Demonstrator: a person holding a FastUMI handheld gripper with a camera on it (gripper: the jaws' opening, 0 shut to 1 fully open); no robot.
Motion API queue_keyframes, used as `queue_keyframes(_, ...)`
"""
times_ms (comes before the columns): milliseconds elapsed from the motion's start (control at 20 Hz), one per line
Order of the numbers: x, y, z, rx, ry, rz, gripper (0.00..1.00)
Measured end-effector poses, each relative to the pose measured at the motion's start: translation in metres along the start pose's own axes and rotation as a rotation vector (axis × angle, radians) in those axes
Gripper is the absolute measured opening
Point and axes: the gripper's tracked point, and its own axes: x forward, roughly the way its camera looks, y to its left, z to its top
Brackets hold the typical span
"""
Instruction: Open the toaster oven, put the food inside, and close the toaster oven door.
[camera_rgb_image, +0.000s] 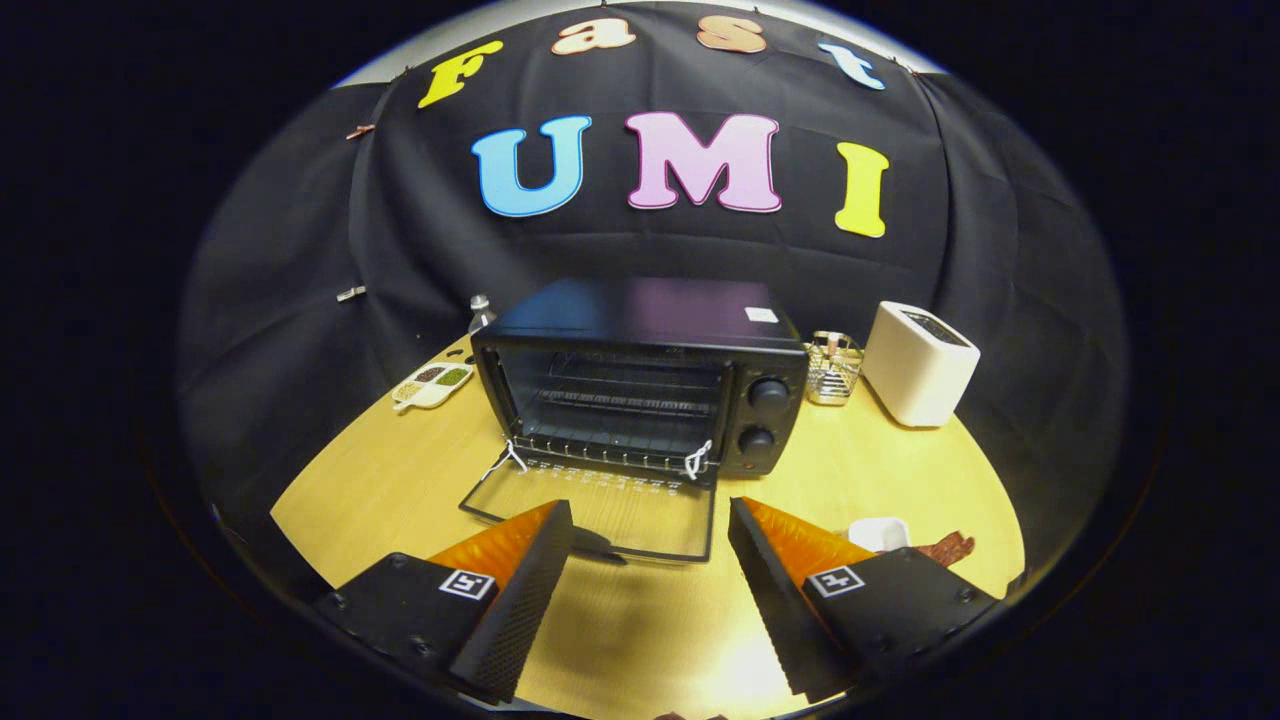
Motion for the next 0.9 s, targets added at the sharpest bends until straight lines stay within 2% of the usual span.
queue_keyframes(300,-0.030,-0.067,0.028,0.045,-0.012,0.048,0.97)
queue_keyframes(550,-0.038,-0.136,0.035,0.107,0.004,0.051,0.96)
queue_keyframes(900,-0.023,-0.224,0.006,0.226,0.089,0.052,0.99)
